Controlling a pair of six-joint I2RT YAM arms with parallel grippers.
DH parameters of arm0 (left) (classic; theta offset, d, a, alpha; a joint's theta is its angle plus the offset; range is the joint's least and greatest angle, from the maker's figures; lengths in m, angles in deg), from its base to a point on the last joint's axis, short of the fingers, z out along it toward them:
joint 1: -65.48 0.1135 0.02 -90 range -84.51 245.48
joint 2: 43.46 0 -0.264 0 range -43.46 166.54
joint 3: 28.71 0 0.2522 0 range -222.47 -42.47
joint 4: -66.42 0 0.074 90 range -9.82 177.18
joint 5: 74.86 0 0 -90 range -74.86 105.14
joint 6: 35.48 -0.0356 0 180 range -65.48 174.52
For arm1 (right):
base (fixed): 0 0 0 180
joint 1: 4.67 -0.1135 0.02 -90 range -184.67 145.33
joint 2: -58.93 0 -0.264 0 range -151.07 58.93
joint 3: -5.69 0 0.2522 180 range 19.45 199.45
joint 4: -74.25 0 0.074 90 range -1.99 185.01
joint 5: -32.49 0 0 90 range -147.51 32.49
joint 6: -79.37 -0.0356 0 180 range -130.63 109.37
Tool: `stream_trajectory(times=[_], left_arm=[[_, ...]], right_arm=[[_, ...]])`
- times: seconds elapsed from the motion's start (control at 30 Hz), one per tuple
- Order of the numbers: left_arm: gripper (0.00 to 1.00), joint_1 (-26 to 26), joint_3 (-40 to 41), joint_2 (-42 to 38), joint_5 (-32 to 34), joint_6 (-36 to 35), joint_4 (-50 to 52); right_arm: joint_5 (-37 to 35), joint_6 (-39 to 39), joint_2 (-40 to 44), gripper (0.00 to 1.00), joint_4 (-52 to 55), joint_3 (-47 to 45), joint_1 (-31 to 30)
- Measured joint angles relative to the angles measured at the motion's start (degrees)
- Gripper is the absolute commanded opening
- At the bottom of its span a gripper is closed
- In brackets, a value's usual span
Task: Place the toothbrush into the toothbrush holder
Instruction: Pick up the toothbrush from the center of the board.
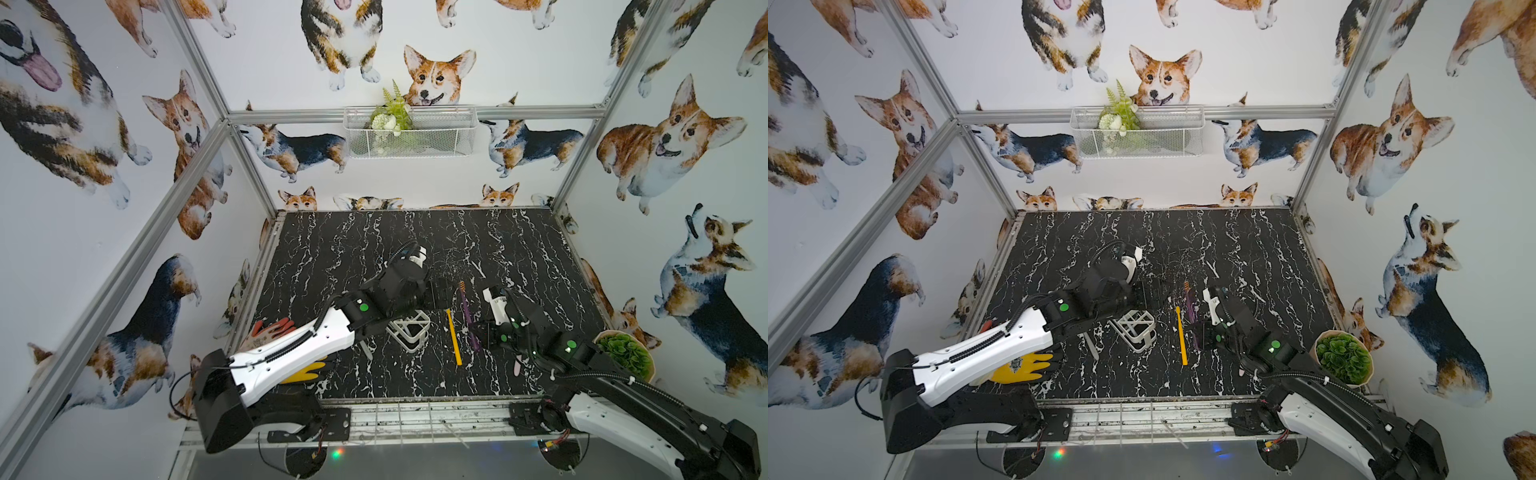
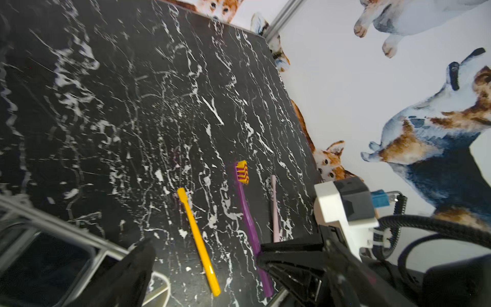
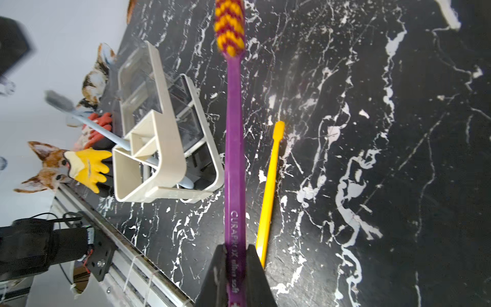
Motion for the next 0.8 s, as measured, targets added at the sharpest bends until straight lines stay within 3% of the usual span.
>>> stream_trajectory(times=[0.17,0.4,0.57,0.8], left_arm=[[0.96,0.57,-2.60,4.31,-7.98,1.07,-2.97],[0.82,0.87,-2.86,8.66,-11.96,2.12,-5.14],[0.59,0.83,-2.34,9.11,-12.35,2.36,-5.64],[0.10,2.08,-1.31,8.98,-13.55,3.19,-7.87]], right_arm=[[3.26,-1.33,1.25,0.01,-2.54,0.94,0.00],[6.29,-2.93,1.44,0.01,-5.88,1.01,-0.17],[7.80,-3.67,1.92,0.01,-7.02,0.96,-0.37],[9.14,-4.46,1.29,0.02,-9.35,-0.20,-0.74]])
